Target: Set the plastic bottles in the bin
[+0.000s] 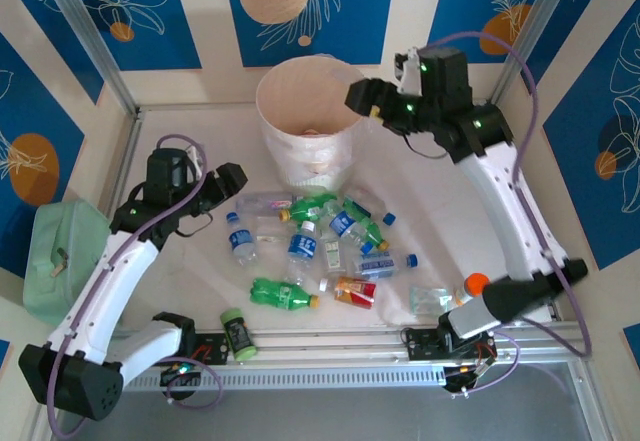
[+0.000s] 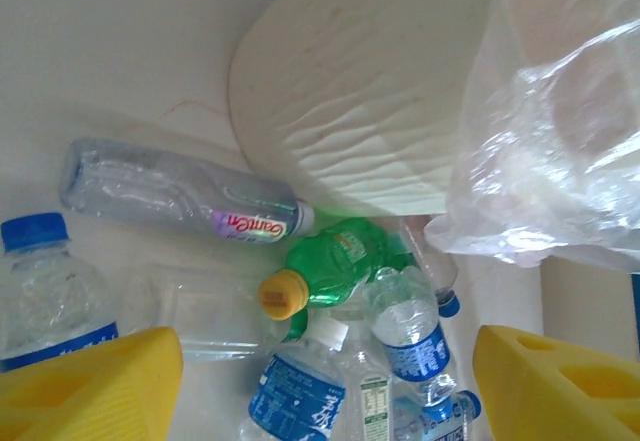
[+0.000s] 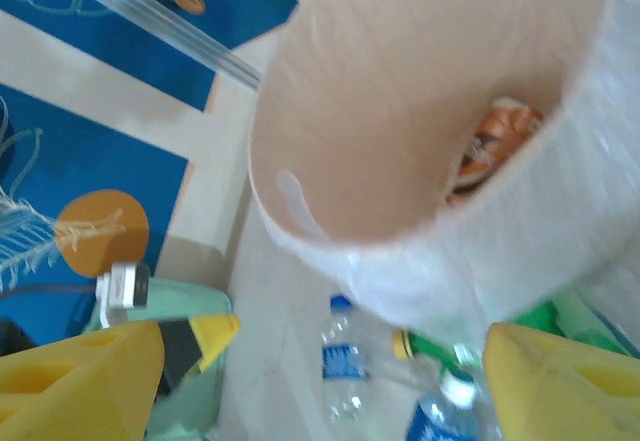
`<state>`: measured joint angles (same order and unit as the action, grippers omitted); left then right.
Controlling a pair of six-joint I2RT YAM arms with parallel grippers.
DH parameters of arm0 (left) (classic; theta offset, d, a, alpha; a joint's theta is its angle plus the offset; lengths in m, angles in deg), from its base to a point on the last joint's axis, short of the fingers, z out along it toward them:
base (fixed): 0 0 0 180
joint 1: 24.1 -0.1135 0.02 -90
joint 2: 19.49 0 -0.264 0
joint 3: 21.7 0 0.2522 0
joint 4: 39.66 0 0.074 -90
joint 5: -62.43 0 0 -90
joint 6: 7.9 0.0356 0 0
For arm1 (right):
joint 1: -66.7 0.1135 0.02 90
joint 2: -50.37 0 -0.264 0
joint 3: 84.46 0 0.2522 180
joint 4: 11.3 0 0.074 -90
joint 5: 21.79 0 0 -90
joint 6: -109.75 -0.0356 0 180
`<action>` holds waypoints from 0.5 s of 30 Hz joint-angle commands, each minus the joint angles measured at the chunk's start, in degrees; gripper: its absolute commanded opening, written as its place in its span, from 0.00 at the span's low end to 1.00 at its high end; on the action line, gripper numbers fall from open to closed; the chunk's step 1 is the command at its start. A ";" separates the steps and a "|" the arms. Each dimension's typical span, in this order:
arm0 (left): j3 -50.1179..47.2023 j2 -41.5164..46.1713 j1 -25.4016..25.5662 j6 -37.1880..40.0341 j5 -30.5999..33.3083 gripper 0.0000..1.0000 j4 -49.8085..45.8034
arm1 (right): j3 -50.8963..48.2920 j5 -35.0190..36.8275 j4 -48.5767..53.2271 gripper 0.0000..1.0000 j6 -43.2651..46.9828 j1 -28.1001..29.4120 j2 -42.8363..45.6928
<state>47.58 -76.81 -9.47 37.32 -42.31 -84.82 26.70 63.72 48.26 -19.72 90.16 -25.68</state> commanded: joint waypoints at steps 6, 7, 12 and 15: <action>-5.44 0.64 0.06 -5.01 6.30 0.73 -3.05 | -19.37 4.41 4.25 0.85 -1.01 -0.08 12.79; -6.08 0.50 0.07 -5.45 6.44 0.73 -3.19 | -20.74 4.49 4.43 0.85 -1.48 -0.08 13.54; -8.97 -0.74 0.04 -6.03 9.87 0.71 -6.87 | -26.11 4.41 3.53 0.85 -3.54 -0.08 15.75; -9.43 -2.38 0.09 -5.51 12.28 0.72 -8.74 | -27.57 3.84 2.62 0.85 -4.68 0.00 15.93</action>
<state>38.91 -78.14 -9.47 32.40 -33.88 -90.07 0.02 67.54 51.82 -22.51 90.27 -11.01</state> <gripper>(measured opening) 0.716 0.849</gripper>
